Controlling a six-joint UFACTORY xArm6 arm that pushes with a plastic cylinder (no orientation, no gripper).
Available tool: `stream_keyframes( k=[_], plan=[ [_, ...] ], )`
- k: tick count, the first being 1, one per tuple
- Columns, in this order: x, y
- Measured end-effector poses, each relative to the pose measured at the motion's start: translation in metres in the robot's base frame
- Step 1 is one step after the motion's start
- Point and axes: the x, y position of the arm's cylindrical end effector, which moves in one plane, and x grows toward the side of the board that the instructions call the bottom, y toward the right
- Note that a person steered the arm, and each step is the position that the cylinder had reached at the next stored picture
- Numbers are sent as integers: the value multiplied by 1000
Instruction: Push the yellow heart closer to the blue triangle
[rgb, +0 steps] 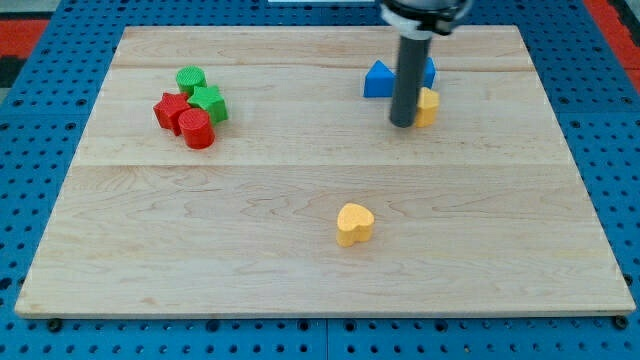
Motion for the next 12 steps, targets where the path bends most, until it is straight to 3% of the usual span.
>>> stream_keyframes(
  k=[2,3,5,6,8,10,12],
  plan=[
    [-17,32],
    [29,43],
    [184,15],
    [206,-52],
    [139,-73],
    [138,-129],
    [85,-122]
  ],
)
